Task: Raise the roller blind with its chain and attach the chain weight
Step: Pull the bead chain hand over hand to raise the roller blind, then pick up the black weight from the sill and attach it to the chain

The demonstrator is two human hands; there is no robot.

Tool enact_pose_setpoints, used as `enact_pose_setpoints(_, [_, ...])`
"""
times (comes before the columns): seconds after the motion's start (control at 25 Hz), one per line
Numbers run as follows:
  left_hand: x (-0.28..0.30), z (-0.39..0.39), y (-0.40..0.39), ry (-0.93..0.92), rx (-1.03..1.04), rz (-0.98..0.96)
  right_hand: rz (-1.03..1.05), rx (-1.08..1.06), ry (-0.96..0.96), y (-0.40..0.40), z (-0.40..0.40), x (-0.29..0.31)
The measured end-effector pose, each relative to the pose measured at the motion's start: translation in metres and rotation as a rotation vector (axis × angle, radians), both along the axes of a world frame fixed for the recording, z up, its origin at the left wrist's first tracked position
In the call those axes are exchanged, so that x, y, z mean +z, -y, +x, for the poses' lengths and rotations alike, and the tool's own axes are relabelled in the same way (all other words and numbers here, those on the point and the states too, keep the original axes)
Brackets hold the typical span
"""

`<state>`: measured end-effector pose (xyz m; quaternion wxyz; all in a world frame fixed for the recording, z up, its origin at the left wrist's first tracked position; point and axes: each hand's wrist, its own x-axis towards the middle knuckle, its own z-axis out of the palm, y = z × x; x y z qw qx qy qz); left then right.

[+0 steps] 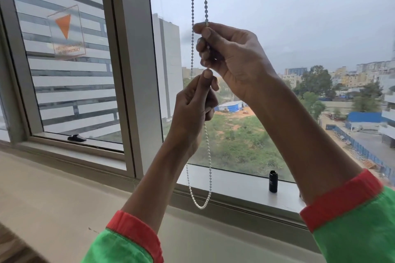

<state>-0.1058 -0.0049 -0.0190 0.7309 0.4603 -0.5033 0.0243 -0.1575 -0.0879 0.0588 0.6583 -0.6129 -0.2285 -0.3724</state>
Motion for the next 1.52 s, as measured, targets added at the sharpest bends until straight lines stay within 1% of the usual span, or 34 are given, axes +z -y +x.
enact_pose_setpoints(0.2, [-0.041, -0.004, 0.01, -0.051, 0.075, 0.095, -0.045, -0.125, -0.128, 0.019, -0.009, -0.029])
enact_pose_setpoints(0.4, [-0.081, 0.0, 0.013, 0.029, 0.21, 0.24, -0.139, -0.257, -0.263, 0.05, -0.012, -0.086])
enact_pose_setpoints(0.48, [-0.095, 0.001, 0.01, 0.026, 0.267, 0.307, -0.145, -0.41, -0.318, 0.072, -0.013, -0.115])
enact_pose_setpoints(0.6, [-0.114, 0.005, 0.005, 0.05, 0.432, 0.388, -0.226, -0.806, -0.439, 0.11, -0.017, -0.166])
enact_pose_setpoints(0.68, [-0.126, 0.007, 0.004, 0.101, 0.57, 0.435, -0.268, -0.934, -0.551, 0.126, -0.019, -0.199])
enact_pose_setpoints(0.72, [-0.133, 0.007, 0.002, 0.106, 0.602, 0.462, -0.285, -0.959, -0.604, 0.132, -0.019, -0.214])
enact_pose_setpoints(0.8, [-0.146, 0.007, 0.0, 0.08, 0.595, 0.525, -0.311, -1.004, -0.682, 0.14, -0.016, -0.238])
enact_pose_setpoints(0.92, [-0.165, 0.007, -0.004, 0.011, 0.575, 0.59, -0.312, -1.063, -0.737, 0.146, -0.006, -0.26])
enact_pose_setpoints(1.08, [-0.177, 0.01, -0.013, -0.115, 0.571, 0.556, -0.324, -1.125, -0.728, 0.155, 0.003, -0.272])
enact_pose_setpoints(1.32, [-0.178, 0.013, -0.018, -0.185, 0.543, 0.491, -0.345, -1.194, -0.688, 0.171, 0.002, -0.279])
enact_pose_setpoints(1.52, [-0.18, 0.015, -0.014, -0.238, 0.493, 0.479, -0.283, -1.126, -0.719, 0.179, 0.009, -0.29])
